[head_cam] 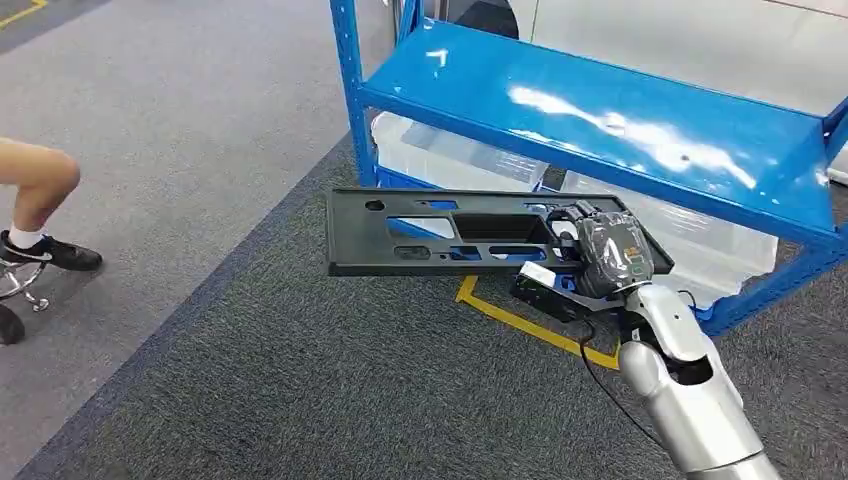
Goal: Take the parts from the cabinet and place them on the table.
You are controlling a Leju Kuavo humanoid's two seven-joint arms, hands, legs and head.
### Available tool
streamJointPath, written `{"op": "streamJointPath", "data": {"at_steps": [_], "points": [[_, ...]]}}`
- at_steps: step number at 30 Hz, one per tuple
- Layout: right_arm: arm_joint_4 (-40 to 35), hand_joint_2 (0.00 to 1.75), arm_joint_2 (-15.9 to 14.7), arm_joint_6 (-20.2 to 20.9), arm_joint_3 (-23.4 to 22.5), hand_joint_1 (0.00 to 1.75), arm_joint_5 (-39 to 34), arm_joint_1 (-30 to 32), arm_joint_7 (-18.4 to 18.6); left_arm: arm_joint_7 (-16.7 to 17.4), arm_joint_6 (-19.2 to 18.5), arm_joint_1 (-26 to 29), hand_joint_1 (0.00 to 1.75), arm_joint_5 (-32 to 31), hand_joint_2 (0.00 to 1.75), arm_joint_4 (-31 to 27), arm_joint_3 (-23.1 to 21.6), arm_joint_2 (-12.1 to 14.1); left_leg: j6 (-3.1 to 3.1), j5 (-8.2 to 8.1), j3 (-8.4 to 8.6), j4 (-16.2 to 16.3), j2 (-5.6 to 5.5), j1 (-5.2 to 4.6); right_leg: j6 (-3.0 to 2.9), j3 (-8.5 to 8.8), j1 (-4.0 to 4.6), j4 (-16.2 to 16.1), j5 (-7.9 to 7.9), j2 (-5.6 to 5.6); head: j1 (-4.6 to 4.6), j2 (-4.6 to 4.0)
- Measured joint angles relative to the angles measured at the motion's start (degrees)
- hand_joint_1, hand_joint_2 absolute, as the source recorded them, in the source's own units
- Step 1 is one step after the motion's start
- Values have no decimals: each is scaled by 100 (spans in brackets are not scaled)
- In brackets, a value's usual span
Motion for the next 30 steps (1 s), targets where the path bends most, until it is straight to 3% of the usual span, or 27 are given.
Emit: {"op": "streamJointPath", "data": {"at_steps": [1,2,3,5,6,7,8,9,10,11,12,15,16,18,19,21,22,23,25,26,27,30], "points": [[-9,175,0,-4,4,175,11,3,9,9,0,5,0,-2,175,0,0,-4,47,38,12,-36,-44,38,35,-9,-47,62,-87,218,2,0],[-15,175,0,-9,6,175,13,5,7,13,0,0,0,-2,175,0,0,-2,76,57,1,-47,-72,48,43,-96,-44,269,-290,464,4,0],[-15,175,-11,-11,4,175,13,3,4,13,0,-9,0,-2,175,0,0,-2,91,67,-12,-47,-113,50,46,-245,-41,630,-516,572,4,0],[-15,175,-11,-13,13,175,22,40,9,42,4,-8,0,-18,175,0,0,0,105,77,-30,-44,-238,41,57,-683,-39,1623,-952,636,2,0],[-15,175,-13,-15,13,175,26,67,20,76,22,-7,0,-37,175,0,0,0,103,80,-38,-38,-305,40,52,-804,-38,1884,-995,639,2,0],[-19,175,-11,-13,15,175,30,81,22,103,33,-2,0,-66,175,0,-2,0,101,82,-35,-33,-377,40,44,-780,-38,1845,-884,641,4,0],[-33,175,-11,-11,17,175,41,79,33,136,42,2,0,-94,175,0,-9,0,97,83,-34,-17,-453,41,30,-658,-40,1577,-684,648,2,0],[-65,175,-11,-7,22,175,63,74,44,170,52,-6,0,-151,175,0,-26,-2,88,77,-31,2,-532,44,12,-424,-44,1112,-404,686,2,0],[-83,175,-11,-2,24,175,85,53,52,186,55,-21,0,-190,175,0,-42,-11,73,67,-29,30,-600,47,-5,-192,-54,613,-149,804,2,0],[-103,175,-7,0,39,175,105,24,59,184,63,-22,0,-206,175,0,-59,-24,50,57,-75,53,-659,57,-27,-51,-87,235,-40,1143,4,0],[-120,175,-4,-2,48,175,116,17,63,181,74,-66,0,-212,175,0,-70,-24,16,52,-119,131,-721,25,-33,-19,-93,136,-67,1250,-2,0],[-157,175,18,-4,92,175,144,16,96,166,87,-57,0,-219,175,0,-90,-18,-86,119,-235,108,-946,68,-58,-31,-55,132,-108,1030,0,0],[-166,175,46,-4,107,175,151,10,98,166,87,-54,0,-219,175,2,-96,-6,-108,108,-247,119,-1032,60,-97,-24,-114,82,-86,940,2,0],[-186,175,57,-4,116,175,160,-16,111,166,85,-60,0,-219,175,0,-120,-20,-175,-212,-435,573,-405,28,-177,18,-89,57,-77,773,-26,0],[-195,175,57,-7,122,175,160,-15,109,166,87,-75,0,-221,175,0,-131,-17,-204,-436,-649,1026,-222,41,-180,16,-62,61,-79,689,-28,0],[-199,175,57,-4,129,175,160,-13,116,166,87,-87,0,-223,175,0,-136,-15,-222,-734,-1022,1831,-126,57,-201,10,-24,78,-93,504,-28,0],[-199,175,57,-4,140,175,162,-10,114,166,87,-91,0,-223,175,0,-138,-15,-219,-686,-1058,1907,-125,57,-212,11,-16,85,-104,423,-26,0],[-199,175,57,-11,151,175,166,-12,111,166,90,-90,0,-221,175,0,-140,-15,-206,-522,-949,1697,-122,57,-216,14,-6,92,-113,341,-28,0],[-205,175,57,-39,153,175,192,-14,111,144,122,-89,0,-199,175,0,-144,-7,-141,-70,-456,784,-45,44,-216,38,19,94,-133,217,-28,0],[-227,175,57,-72,153,175,208,-10,114,131,168,-92,0,-177,175,0,-144,17,-64,43,-173,193,224,-7,-203,60,29,93,-148,140,-26,0],[-247,175,52,-109,153,175,225,-4,111,129,203,-101,0,-153,175,0,-144,39,-29,-2,-119,145,338,-72,-184,51,67,91,-153,82,-26,0],[-269,175,15,-192,155,175,324,77,111,190,289,-97,0,-74,175,-9,-144,83,17,47,-163,117,119,-84,-127,82,58,61,-142,-83,-26,0]]}}
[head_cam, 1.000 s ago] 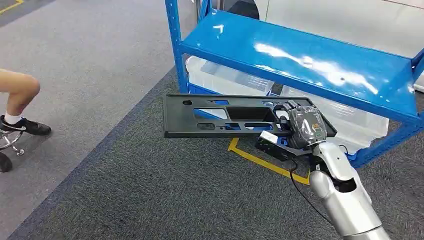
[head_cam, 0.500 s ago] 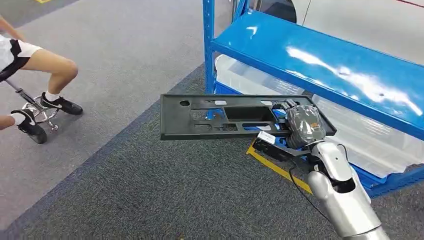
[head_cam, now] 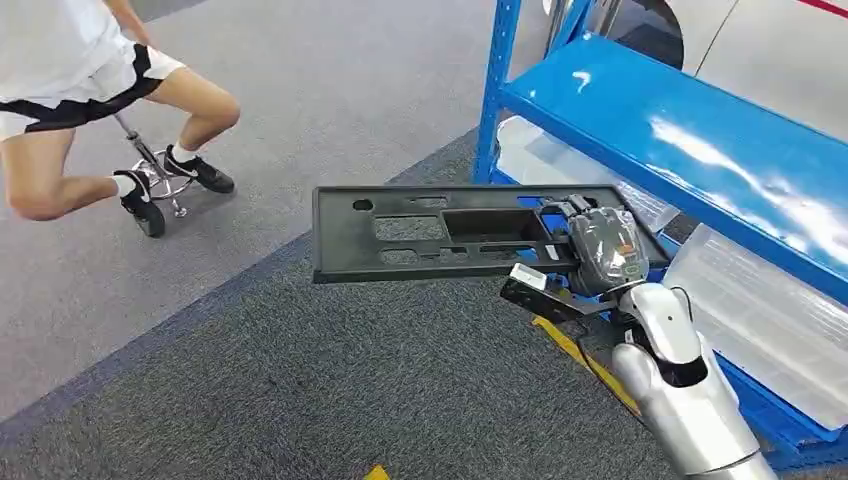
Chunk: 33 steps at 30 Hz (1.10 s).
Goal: Take the parts from the cabinet and place them on the table.
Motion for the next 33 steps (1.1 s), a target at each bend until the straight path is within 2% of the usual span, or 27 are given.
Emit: {"op": "streamJointPath", "data": {"at_steps": [1,2,3,4,6,7,8,10,11,12,13,15,16,17,18,19,21,22,23,24,25,26,27,28,31,32,33], "points": [[-37,175,-2,-48,4,175,63,50,0,58,22,6,0,2,175,-4,0,17,50,41,29,-84,-62,29,38,30,21,-14,-8,-50,0,0],[-52,175,-26,-120,2,175,127,114,0,120,37,14,0,2,175,-19,0,28,58,97,69,-151,-117,75,73,21,-27,67,-103,241,0,0],[-72,175,-43,-204,0,175,168,174,2,192,48,5,0,-7,175,-39,0,41,91,119,64,-166,-170,89,82,-83,-42,276,-275,506,2,0],[-83,175,-74,-275,-2,175,190,240,2,240,63,-3,0,-17,175,-50,0,74,105,129,49,-165,-230,95,90,-273,-47,690,-518,656,4,0],[-92,175,-87,-323,-2,175,258,400,37,376,114,-2,0,-50,175,-59,-9,107,111,135,33,-159,-376,92,123,-664,-60,1532,-857,722,2,0],[-92,175,-87,-332,0,175,302,481,63,452,131,-1,0,-64,175,-61,-20,129,107,138,26,-145,-462,93,137,-752,-70,1701,-845,725,2,0],[-96,175,-87,-343,2,175,334,547,83,533,146,2,0,-92,175,-72,-28,144,104,137,20,-123,-545,96,146,-701,-84,1577,-685,727,4,0],[-161,175,-79,-406,24,175,415,623,148,721,188,-1,0,-234,175,-105,-81,175,73,115,7,-49,-707,112,160,-300,-133,743,-170,793,4,0],[-190,175,-72,-431,35,175,437,639,168,785,201,-9,0,-295,175,-114,-129,188,38,92,-16,1,-775,119,173,-84,-177,288,27,1003,4,0],[-208,175,-66,-479,50,175,461,662,190,848,214,-15,0,-370,175,-120,-175,205,-2,77,-81,57,-835,96,177,-43,-183,172,-95,1313,4,0],[-264,175,-57,-505,54,175,483,714,208,894,225,-41,0,-450,175,-127,-227,236,-30,91,-128,94,-909,104,151,-61,-191,159,-70,1242,-2,0],[-328,175,-31,-511,68,175,520,810,247,931,240,-11,0,-559,175,-153,-332,247,-116,144,-174,48,-1051,150,95,-72,-117,168,-61,1107,2,0],[-354,175,-11,-509,79,175,542,821,247,935,247,2,0,-601,175,-159,-373,251,-155,163,-194,46,-1111,150,46,-71,-146,137,-30,1030,2,0],[-387,175,2,-509,83,175,562,830,247,935,251,5,0,-623,175,-162,-407,275,-159,118,-222,92,-1002,158,-2,-51,-174,97,-2,924,2,0],[-426,175,4,-509,83,175,583,852,251,935,247,6,0,-649,175,-201,-448,267,-189,-33,-296,292,-625,113,-52,-36,-162,68,7,873,-11,0],[-463,175,9,-507,85,175,590,871,260,935,249,-15,0,-649,175,-203,-472,286,-219,-257,-477,672,-421,124,-67,-40,-137,64,9,783,-13,0],[-494,175,4,-490,85,175,597,917,265,918,245,-37,0,-656,175,-214,-511,297,-253,-633,-854,1511,-276,152,-90,-44,-100,69,-4,609,-13,0],[-505,175,4,-479,87,175,609,944,284,911,243,-35,0,-669,175,-223,-529,297,-263,-694,-960,1768,-253,158,-96,-44,-89,71,-10,522,-13,0],[-520,175,2,-472,87,175,612,973,299,902,245,-34,0,-701,175,-230,-562,297,-263,-600,-917,1711,-244,160,-100,-40,-83,71,-19,428,-13,0],[-531,175,-4,-470,87,175,612,992,299,900,245,-30,0,-710,175,-229,-581,297,-252,-430,-757,1427,-231,158,-97,-35,-76,73,-24,360,-13,0],[-577,175,-18,-468,85,175,607,1006,299,891,253,-20,0,-732,175,-234,-599,297,-223,-173,-445,877,-188,156,-89,-20,-71,72,-36,287,-13,0],[-614,175,-26,-463,83,175,601,1010,302,885,258,-18,0,-759,175,-234,-605,297,-176,33,-140,346,-29,131,-75,2,-66,71,-48,228,-13,0],[-662,175,-46,-461,64,175,594,1021,302,883,271,-25,0,-780,175,-234,-616,299,-125,-51,13,44,348,51,-58,17,-52,61,-61,168,-13,0],[-690,175,-74,-453,33,175,579,1032,302,872,277,-30,0,-791,175,-234,-629,299,-90,-8,15,13,283,12,-28,11,-32,61,-67,114,-13,0],[-760,175,-135,-376,-28,175,496,1079,278,832,280,-13,0,-828,175,-234,-682,299,-13,23,-38,-18,48,-7,42,64,-35,9,-61,-80,-13,0],[-795,175,-164,-365,-52,175,468,1084,236,830,280,-12,0,-831,175,-234,-699,297,50,88,36,-126,-26,77,93,62,-41,29,-116,-19,-6,0],[-806,175,-197,-358,-70,175,448,1085,212,822,280,-27,0,-831,175,-238,-708,282,64,111,43,-167,-103,59,99,27,-66,165,-223,334,-4,0]]}}
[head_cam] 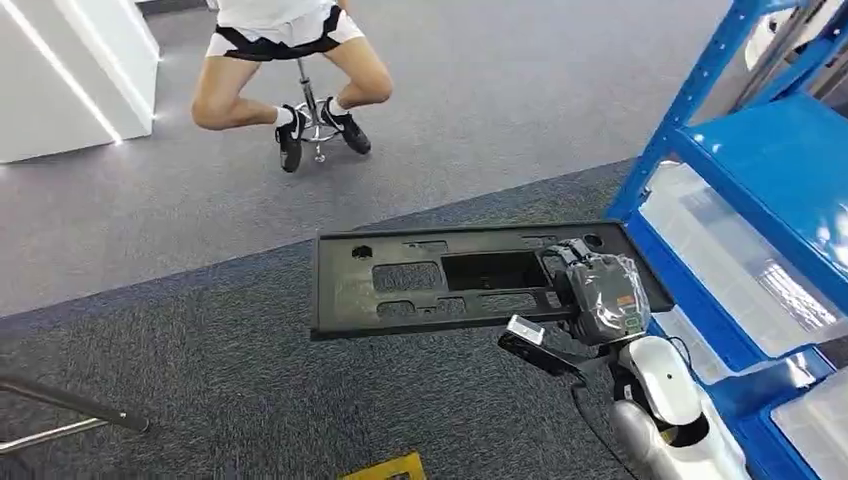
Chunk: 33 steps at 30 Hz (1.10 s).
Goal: Take the parts from the cabinet and place them on the table.
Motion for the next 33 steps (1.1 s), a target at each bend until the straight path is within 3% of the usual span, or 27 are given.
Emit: {"op": "streamJointPath", "data": {"at_steps": [1,2,3,4,5,7,8,9,10,11,12,14,15,16,17,18,20,21,22,24,25,26,27,30,31,32,33], "points": [[-22,175,-39,2,-31,175,-17,1,-37,-2,0,-8,0,0,175,0,-13,0,28,17,-6,2,-38,6,-7,-146,-17,311,-210,224,2,0],[-26,175,-63,6,-48,175,-31,19,-50,-2,-4,-22,0,7,175,0,-24,0,35,18,-9,3,-116,7,-3,-360,-13,769,-439,349,4,0],[-24,175,-81,24,-55,175,-37,37,-57,-2,-7,-24,0,11,175,0,-28,0,38,19,-10,5,-197,5,7,-588,-16,1226,-619,394,4,0],[-20,175,-85,33,-63,175,-37,58,-61,-2,-9,-25,0,22,175,0,-31,-2,39,19,-13,13,-279,5,17,-753,-16,1529,-671,402,4,0],[-17,175,-94,39,-68,175,-37,74,-79,-2,-11,-23,0,28,175,-2,-31,-2,38,19,-13,25,-367,8,26,-782,-19,1549,-579,402,4,0],[-17,175,-96,44,-66,175,-37,74,-85,-2,-13,-22,0,31,175,-2,-31,-2,32,14,-13,47,-453,19,39,-703,-33,1337,-375,406,4,0],[-20,175,-98,48,-68,175,-39,70,-94,-2,-13,-23,0,37,175,-2,-33,-4,14,0,-13,90,-552,34,51,-492,-55,875,-76,426,4,0],[-20,175,-98,48,-70,175,-39,68,-92,-2,-20,-25,0,48,175,-2,-33,-9,-18,-29,-18,139,-633,46,68,-254,-89,375,190,519,4,0],[-17,175,-100,48,-74,175,-39,69,-92,-2,-22,-23,0,61,175,-2,-33,-7,-57,-63,-55,203,-704,60,90,-100,-136,65,197,802,4,0],[-11,175,-100,50,-70,175,-41,69,-92,-2,-22,-40,0,70,175,-2,-33,-7,-91,-79,-121,284,-786,37,103,-115,-109,15,165,974,9,0],[-13,175,-111,52,-74,175,-46,67,-94,-2,-24,-36,0,72,175,-2,-33,-2,-112,-61,-162,274,-857,46,70,-143,-134,49,180,870,0,0],[-13,175,-114,57,-74,175,-48,69,-94,-2,-26,-11,0,79,175,-2,-33,-6,-182,-15,-194,247,-980,81,17,-146,-77,49,192,746,4,0],[-13,175,-114,61,-68,175,-48,49,-105,-2,-35,2,0,83,175,-2,-33,-7,-203,-16,-239,261,-1046,85,-26,-135,-110,15,213,665,7,0],[-13,175,-111,63,-63,175,-50,8,-120,-2,-37,15,0,89,175,-9,-33,-24,-211,-78,-245,358,-794,68,-66,-113,-106,-6,226,581,2,0],[-13,175,-111,63,-66,175,-52,-1,-122,-2,-37,3,0,92,175,-9,-33,-24,-238,-240,-358,599,-444,38,-107,-100,-96,-19,219,512,-2,0],[-11,175,-111,68,-66,175,-55,-10,-122,-2,-37,-16,0,96,175,-9,-33,-24,-263,-458,-555,1000,-265,53,-129,-98,-71,-21,213,426,0,0],[4,175,-116,74,-66,175,-55,-8,-122,-2,-37,-22,0,96,175,-9,-33,-26,-290,-793,-944,1801,-161,80,-153,-98,-38,-20,197,255,0,0],[18,175,-116,76,-61,175,-55,-7,-131,-2,-37,-22,0,96,175,-11,-33,-31,-295,-809,-1042,2007,-151,86,-161,-96,-26,-20,189,165,0,0],[20,175,-116,76,-59,175,-55,-7,-135,-2,-37,-19,0,96,175,-11,-33,-33,-287,-699,-994,1915,-147,88,-167,-89,-18,-20,179,86,0,0],[20,175,-112,76,-57,175,-55,-19,-135,-2,-44,-10,0,96,175,-11,-33,-33,-229,-236,-540,1060,-85,77,-152,-52,-6,-20,149,-64,-2,0],[20,175,-111,76,-57,175,-55,-23,-138,-2,-46,-9,0,96,175,-11,-33,-33,-177,-29,-259,554,100,41,-140,-20,-4,-22,127,-126,0,0],[20,175,-111,76,-59,175,-55,-24,-138,-2,-46,-23,0,96,175,-11,-33,-28,-140,-127,-136,323,445,-49,-111,-1,9,-34,109,-195,0,0],[20,175,-114,76,-59,175,-55,-25,-135,-2,-46,-34,0,96,175,-11,-33,-28,-122,-103,-123,254,437,-91,-87,-4,33,-24,96,-237,0,0],[24,175,-105,76,-39,175,-55,-34,-138,-2,-46,4,0,96,175,-11,-33,-22,-55,-69,-145,196,168,-109,-21,70,26,-107,96,-457,0,0],[15,175,-105,76,-39,175,-55,-36,-142,-2,-46,9,0,96,175,-11,-33,-20,-2,-12,-36,70,84,-23,32,119,8,-119,44,-400,2,0],[26,175,-107,81,-37,175,-55,-48,-142,-2,-48,-3,0,96,175,-11,-33,-24,4,1,-2,21,16,-39,35,106,-14,8,-39,-27,7,0],[26,175,-113,79,-41,175,-57,-59,-155,2,-55,-12,0,98,175,-11,-33,-24,22,12,8,9,-40,-31,19,-66,-14,345,-238,207,4,0]]}}
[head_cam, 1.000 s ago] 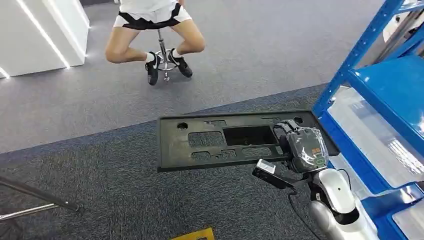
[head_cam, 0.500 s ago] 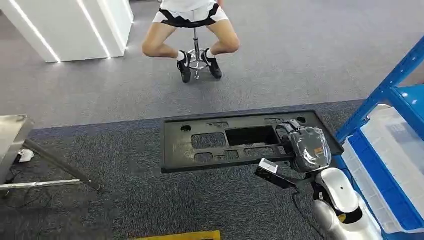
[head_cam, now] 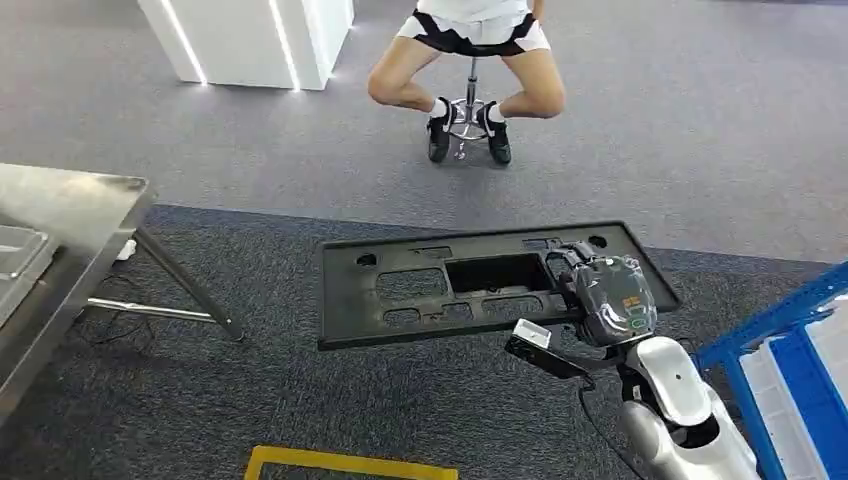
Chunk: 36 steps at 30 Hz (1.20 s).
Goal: Take the parts from the cabinet and place them on the table.
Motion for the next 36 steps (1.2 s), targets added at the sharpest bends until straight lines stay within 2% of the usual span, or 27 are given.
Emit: {"op": "streamJointPath", "data": {"at_steps": [2,3,4,5,7,8,9,12,13,14,15,16,17,18,19,20,22,23,24,28,29,30,31,33,34,35,36], "points": [[26,175,-13,4,4,175,-13,11,-13,0,-13,-19,0,4,175,0,0,0,23,0,2,2,-155,4,6,-457,-3,849,-353,162,0,0],[48,175,-13,13,8,175,-13,12,-28,0,-13,-23,0,2,175,0,0,0,24,-1,1,12,-247,3,18,-656,-3,1159,-410,178,0,0],[70,175,-16,22,13,175,-15,11,-42,0,-15,-24,0,0,175,0,0,0,23,-4,2,24,-340,3,28,-723,-4,1202,-319,181,0,0],[85,175,-16,30,17,175,-22,1,-53,0,-15,-21,0,-2,175,0,0,0,17,-18,5,46,-432,11,34,-678,-15,1002,-96,186,0,0],[87,175,-16,42,20,175,-46,-52,-66,0,-17,-22,0,-2,175,0,0,0,-33,-72,5,139,-614,37,52,-326,-65,116,502,294,0,0],[94,175,-16,48,22,175,-52,-78,-68,2,-17,-15,0,-2,175,0,0,0,-63,-116,-28,199,-673,46,66,-210,-109,-212,593,541,0,0],[109,175,-15,59,33,175,-59,-98,-81,2,-17,-32,0,-2,175,0,0,2,-103,-142,-98,305,-747,22,73,-173,-113,-312,525,788,2,0],[129,175,-18,103,68,175,-76,-149,-88,2,-24,4,0,13,175,-2,0,2,-193,-92,-171,255,-960,90,0,-200,-60,-283,521,583,-2,0],[138,175,-16,111,81,175,-81,-185,-103,2,-26,9,0,15,175,-2,0,0,-207,-102,-212,273,-996,90,-37,-184,-101,-326,542,505,0,0],[135,175,-11,111,96,175,-101,-223,-114,2,-33,14,0,20,175,-9,0,-2,-224,-164,-227,380,-636,59,-71,-157,-92,-347,548,423,-2,0],[135,175,-13,109,98,175,-109,-235,-116,2,-31,0,0,26,175,-11,0,-2,-259,-324,-343,623,-357,51,-95,-137,-72,-358,542,348,-9,0],[142,175,-13,111,98,175,-111,-239,-114,2,-31,-19,0,26,175,-11,0,0,-289,-530,-544,1023,-218,73,-123,-127,-47,-359,526,251,-4,0],[153,175,-13,111,98,175,-114,-239,-114,2,-31,-25,0,28,175,-11,0,0,-303,-712,-756,1450,-155,87,-140,-119,-29,-359,514,162,-6,0],[168,175,-13,114,109,175,-114,-239,-118,2,-31,-25,0,31,175,-15,0,-2,-310,-804,-923,1762,-131,93,-154,-115,-16,-359,504,73,-6,0],[181,175,-13,114,120,175,-114,-241,-118,0,-28,-23,0,33,175,-24,0,-2,-308,-777,-987,1865,-118,95,-157,-109,-4,-358,490,-9,-6,0],[186,175,-13,114,124,175,-114,-241,-118,-4,-28,-22,0,41,175,-26,0,-2,-295,-650,-926,1730,-111,95,-156,-98,2,-358,476,-84,-6,0],[184,175,-13,114,129,175,-116,-271,-118,-9,-28,-9,0,74,175,-28,0,-2,-226,-180,-469,866,-22,65,-146,-42,16,-359,436,-234,-6,0],[184,175,-13,114,129,175,-118,-293,-118,-11,-28,-7,0,85,175,-28,0,0,-170,-29,-213,381,193,19,-133,-2,16,-365,411,-298,-6,0],[184,175,-13,116,127,175,-118,-306,-116,-13,-28,-17,0,85,175,-28,0,13,-139,-130,-172,301,361,-58,-107,18,37,-379,396,-367,-4,0],[184,175,-7,140,140,175,-120,-354,-120,-26,-29,19,0,85,175,-28,0,33,-22,-58,-147,150,90,-94,-10,122,38,-475,387,-595,-6,0],[184,175,-11,142,142,175,-120,-383,-120,-31,-28,26,0,87,175,-28,0,26,7,4,-33,35,44,-7,21,134,25,-430,332,-453,-6,0],[188,175,-9,142,144,175,-120,-401,-120,-42,-28,11,0,87,175,-28,0,26,30,27,-7,-8,-32,-10,25,57,9,-255,227,-124,0,0],[192,175,-15,149,144,175,-120,-428,-122,-44,-28,6,0,92,175,-28,0,26,46,31,-6,-8,-71,-10,20,-144,9,134,19,91,2,0],[208,175,-22,190,151,175,-122,-432,-127,-55,-31,-12,0,103,175,-28,2,26,65,16,-2,2,-216,-8,50,-630,-2,1020,-318,199,2,0],[227,175,-22,214,157,175,-122,-432,-127,-61,-33,-16,0,112,175,-28,2,26,68,12,1,13,-304,-8,70,-792,-8,1245,-304,199,2,0],[240,175,-24,230,162,175,-122,-437,-131,-74,-35,-17,0,136,175,-28,4,26,60,2,5,32,-400,1,85,-814,-16,1178,-150,200,2,0],[247,175,-22,242,162,175,-120,-455,-131,-98,-44,-14,0,157,175,-31,7,24,40,-19,10,63,-492,12,96,-724,-31,892,98,207,2,0]]}}
